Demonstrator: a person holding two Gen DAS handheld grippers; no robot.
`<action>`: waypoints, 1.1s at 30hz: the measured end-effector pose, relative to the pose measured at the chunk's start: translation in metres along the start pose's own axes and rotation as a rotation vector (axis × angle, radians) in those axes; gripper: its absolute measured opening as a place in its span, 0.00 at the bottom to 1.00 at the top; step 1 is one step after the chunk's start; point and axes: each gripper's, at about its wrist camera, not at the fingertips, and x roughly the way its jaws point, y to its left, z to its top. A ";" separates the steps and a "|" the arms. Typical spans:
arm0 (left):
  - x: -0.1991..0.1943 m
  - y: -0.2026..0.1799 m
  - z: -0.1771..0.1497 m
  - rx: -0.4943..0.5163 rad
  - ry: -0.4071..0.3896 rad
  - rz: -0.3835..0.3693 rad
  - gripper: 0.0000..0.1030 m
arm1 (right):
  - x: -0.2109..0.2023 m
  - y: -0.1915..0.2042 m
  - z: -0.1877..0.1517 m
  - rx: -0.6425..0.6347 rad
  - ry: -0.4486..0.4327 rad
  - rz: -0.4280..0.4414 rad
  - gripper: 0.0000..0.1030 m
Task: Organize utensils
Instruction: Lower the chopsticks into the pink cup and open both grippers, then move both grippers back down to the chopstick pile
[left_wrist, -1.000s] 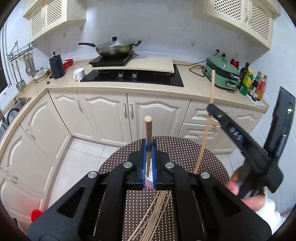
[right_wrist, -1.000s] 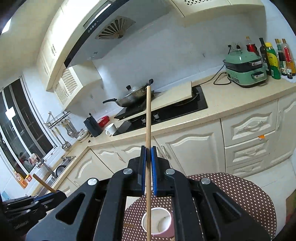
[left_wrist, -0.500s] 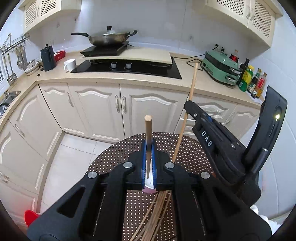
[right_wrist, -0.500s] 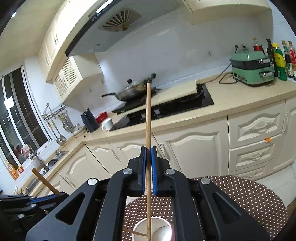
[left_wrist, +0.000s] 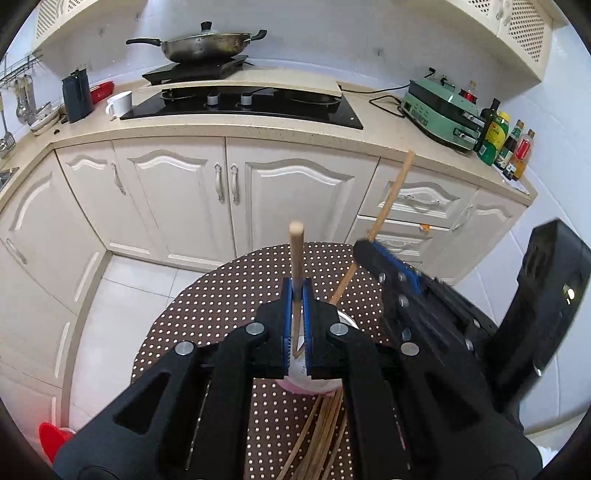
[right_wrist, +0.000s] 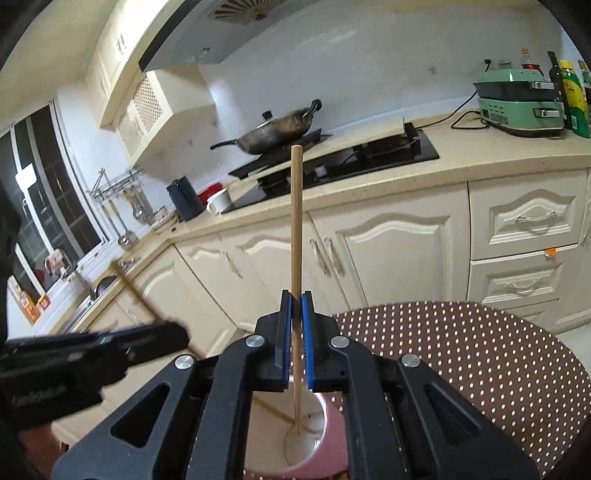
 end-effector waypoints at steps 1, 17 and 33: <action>0.000 0.000 0.000 0.002 -0.014 -0.005 0.06 | -0.001 -0.001 -0.002 0.002 0.007 0.000 0.05; 0.014 0.005 -0.022 -0.036 0.028 0.003 0.25 | -0.018 -0.008 -0.008 0.048 0.117 -0.091 0.48; -0.006 0.006 -0.032 -0.059 0.069 0.055 0.46 | -0.038 -0.005 -0.003 0.073 0.212 -0.131 0.58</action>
